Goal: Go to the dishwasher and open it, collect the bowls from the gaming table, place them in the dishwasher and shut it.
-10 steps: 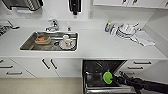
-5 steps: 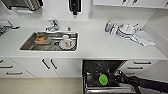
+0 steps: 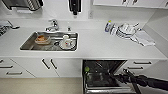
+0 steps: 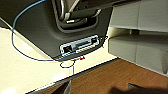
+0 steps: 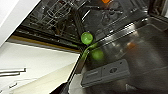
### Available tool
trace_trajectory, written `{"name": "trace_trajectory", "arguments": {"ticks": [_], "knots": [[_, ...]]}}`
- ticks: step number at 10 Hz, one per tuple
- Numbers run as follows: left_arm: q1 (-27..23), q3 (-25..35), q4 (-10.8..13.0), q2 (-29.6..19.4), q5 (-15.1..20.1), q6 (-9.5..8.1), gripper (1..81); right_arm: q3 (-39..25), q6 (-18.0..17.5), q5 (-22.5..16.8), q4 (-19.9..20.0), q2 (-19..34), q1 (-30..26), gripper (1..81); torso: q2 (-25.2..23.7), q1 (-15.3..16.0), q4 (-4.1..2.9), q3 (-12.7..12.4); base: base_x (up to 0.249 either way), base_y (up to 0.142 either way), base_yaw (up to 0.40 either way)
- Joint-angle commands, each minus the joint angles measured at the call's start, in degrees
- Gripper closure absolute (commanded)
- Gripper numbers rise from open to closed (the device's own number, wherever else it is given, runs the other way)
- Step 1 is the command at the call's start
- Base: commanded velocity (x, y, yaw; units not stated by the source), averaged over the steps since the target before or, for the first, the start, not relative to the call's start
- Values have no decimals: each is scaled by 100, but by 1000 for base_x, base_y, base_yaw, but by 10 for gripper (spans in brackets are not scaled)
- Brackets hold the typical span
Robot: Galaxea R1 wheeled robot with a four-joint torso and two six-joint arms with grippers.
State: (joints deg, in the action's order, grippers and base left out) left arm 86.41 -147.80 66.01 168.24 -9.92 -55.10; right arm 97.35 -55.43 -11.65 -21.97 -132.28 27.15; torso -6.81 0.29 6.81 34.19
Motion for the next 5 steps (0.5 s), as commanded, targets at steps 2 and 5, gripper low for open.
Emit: {"name": "trace_trajectory", "arguments": {"ticks": [2, 5], "knots": [[83, -337, -1, 175, 219, -18, 10, -842, 462, -1321, 114, 1667, 284, 10, 0, 0, 0, 0, 0, 0, 0], [48, -583, -660, 219, 228, -53, 10, -623, 1069, -1182, 8, 1378, 1859, 10, 0, -2, 0, 0, 0, 0, 0]]}}
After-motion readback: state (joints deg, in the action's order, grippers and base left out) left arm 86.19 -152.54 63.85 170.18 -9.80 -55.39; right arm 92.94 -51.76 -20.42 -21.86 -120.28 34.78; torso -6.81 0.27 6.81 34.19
